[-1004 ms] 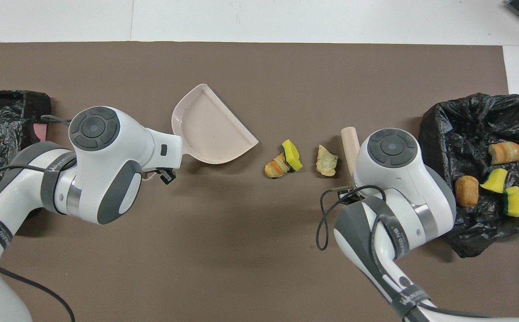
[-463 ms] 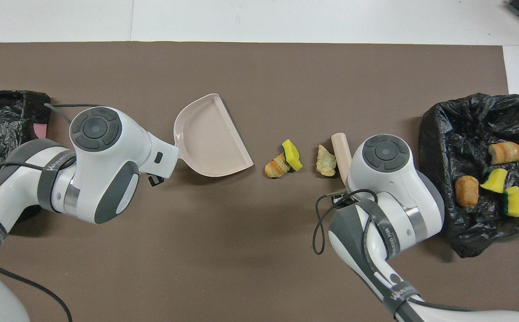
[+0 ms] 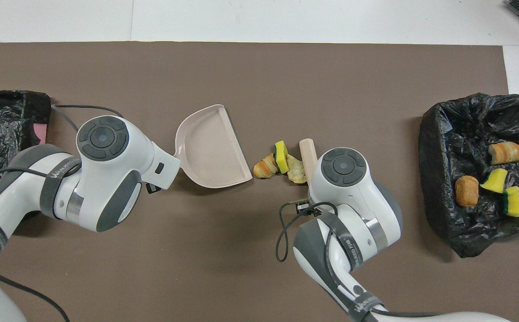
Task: Sweep and dump trash in bin
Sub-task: 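Grasp the brush with the right gripper and move it toward the scraps, then sweep the remaining scraps into the dustpan held by the left gripper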
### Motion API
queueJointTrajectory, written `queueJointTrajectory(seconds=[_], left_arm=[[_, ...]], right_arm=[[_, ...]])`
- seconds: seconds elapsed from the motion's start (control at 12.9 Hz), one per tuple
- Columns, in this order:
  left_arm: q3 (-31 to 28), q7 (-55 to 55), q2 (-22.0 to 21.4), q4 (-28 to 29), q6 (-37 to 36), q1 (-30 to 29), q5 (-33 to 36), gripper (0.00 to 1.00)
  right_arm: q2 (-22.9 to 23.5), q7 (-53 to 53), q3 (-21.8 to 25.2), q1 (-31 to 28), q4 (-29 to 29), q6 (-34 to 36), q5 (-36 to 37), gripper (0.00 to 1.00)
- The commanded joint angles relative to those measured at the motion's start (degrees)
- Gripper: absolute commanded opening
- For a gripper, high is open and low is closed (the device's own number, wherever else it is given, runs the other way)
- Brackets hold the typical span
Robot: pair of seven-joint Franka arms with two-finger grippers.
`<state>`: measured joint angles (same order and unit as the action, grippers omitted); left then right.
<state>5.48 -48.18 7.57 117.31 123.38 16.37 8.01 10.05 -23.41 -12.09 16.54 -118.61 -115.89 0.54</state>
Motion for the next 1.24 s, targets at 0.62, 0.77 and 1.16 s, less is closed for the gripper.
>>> queueJointTrajectory(seconds=[0.62,0.77,1.16], left_arm=[[-0.3,-1.39,-3.53,3.98,0.1,0.86,3.77,0.0],[-0.3,-3.14,-3.44,3.89,0.19,0.69,3.77,0.0],[-0.3,-6.92,-3.27,3.54,0.28,-0.1,3.68,0.0]], right_arm=[[14.8,-5.5,-0.48,11.48,18.12,-4.6,-10.55,0.0],[16.66,-4.54,-1.0,11.94,21.3,-4.69,-13.71,0.0],[17.02,-1.55,-1.18,11.06,23.95,-3.03,-16.02,0.0]])
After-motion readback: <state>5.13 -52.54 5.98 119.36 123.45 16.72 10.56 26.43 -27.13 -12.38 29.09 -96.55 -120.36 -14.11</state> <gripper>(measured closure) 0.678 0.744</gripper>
